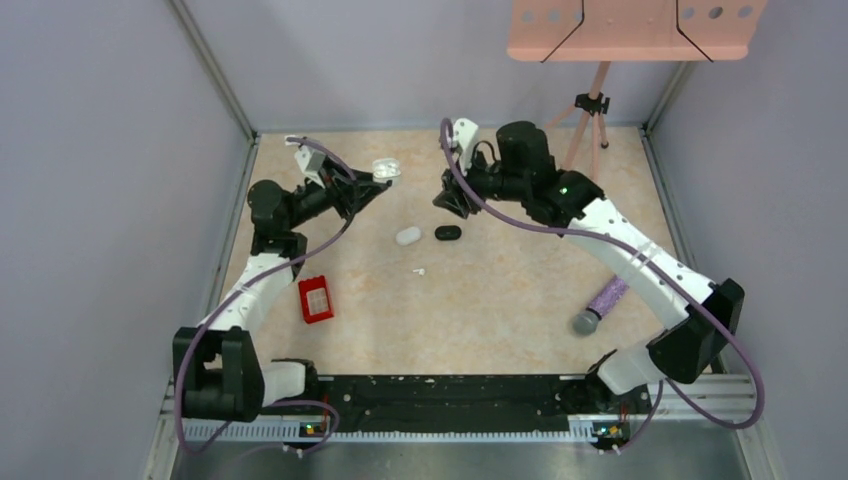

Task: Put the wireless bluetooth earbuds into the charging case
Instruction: Place the earbud in the charging case, then pick up the earbud from the center of the board.

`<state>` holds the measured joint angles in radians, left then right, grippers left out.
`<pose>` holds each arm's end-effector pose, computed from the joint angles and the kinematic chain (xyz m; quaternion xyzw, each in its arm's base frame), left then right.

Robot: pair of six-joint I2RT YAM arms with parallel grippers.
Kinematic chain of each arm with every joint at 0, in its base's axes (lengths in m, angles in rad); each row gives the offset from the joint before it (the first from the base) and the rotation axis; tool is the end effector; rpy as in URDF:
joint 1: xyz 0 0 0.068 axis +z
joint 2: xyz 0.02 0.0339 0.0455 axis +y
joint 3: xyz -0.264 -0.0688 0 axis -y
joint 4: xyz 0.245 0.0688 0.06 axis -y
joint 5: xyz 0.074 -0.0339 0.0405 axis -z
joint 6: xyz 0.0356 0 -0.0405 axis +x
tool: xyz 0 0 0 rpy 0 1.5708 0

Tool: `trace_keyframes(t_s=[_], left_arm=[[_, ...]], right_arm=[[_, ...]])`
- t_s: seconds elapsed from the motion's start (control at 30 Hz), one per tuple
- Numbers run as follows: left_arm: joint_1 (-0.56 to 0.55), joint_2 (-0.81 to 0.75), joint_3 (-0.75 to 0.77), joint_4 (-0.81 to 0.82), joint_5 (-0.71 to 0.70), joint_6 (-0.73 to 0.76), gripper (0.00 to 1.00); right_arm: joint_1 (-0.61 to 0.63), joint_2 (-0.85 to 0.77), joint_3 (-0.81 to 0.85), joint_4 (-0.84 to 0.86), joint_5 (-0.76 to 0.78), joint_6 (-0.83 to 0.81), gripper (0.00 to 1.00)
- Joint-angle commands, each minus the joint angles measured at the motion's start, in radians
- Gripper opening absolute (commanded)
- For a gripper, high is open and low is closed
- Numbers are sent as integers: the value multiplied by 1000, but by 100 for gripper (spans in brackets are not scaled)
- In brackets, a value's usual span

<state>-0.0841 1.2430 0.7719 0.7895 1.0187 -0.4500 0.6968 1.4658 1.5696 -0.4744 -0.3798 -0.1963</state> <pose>0.2651 -0.0528 0.3347 0.2954 0.5750 -0.4623 0.6069 0.2443 0.2216 0.4223 -0.4461 0.6849 0.2883 0.4987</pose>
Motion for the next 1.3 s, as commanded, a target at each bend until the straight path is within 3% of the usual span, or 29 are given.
trace_keyframes(t_s=[0.0, 0.1, 0.2, 0.37, 0.47, 0.57, 0.8, 1.17, 1.27], left_arm=[[73, -54, 8, -19, -107, 9, 0], [128, -70, 25, -53, -113, 9, 0], [146, -99, 37, -107, -119, 37, 0], [154, -152, 46, -195, -175, 83, 0], [158, -186, 48, -249, -244, 109, 0], [158, -217, 52, -297, -301, 128, 0], [159, -257, 59, -361, -366, 136, 0], [159, -317, 45, -419, -374, 148, 0], [159, -321, 39, -422, -378, 155, 0]], right_arm=[[-6, -16, -216, 50, -55, -98, 38], [-6, -14, -360, 133, -120, -321, 37], [-6, 73, -351, 148, -103, -390, 36], [-4, 299, -123, 46, 93, 30, 36], [21, 336, -125, 38, 127, 183, 40], [45, 389, -116, -11, 127, 305, 38], [54, 470, -109, -31, 59, 385, 35], [73, 574, -56, -15, 40, 479, 38], [75, 595, -40, -9, 36, 491, 34]])
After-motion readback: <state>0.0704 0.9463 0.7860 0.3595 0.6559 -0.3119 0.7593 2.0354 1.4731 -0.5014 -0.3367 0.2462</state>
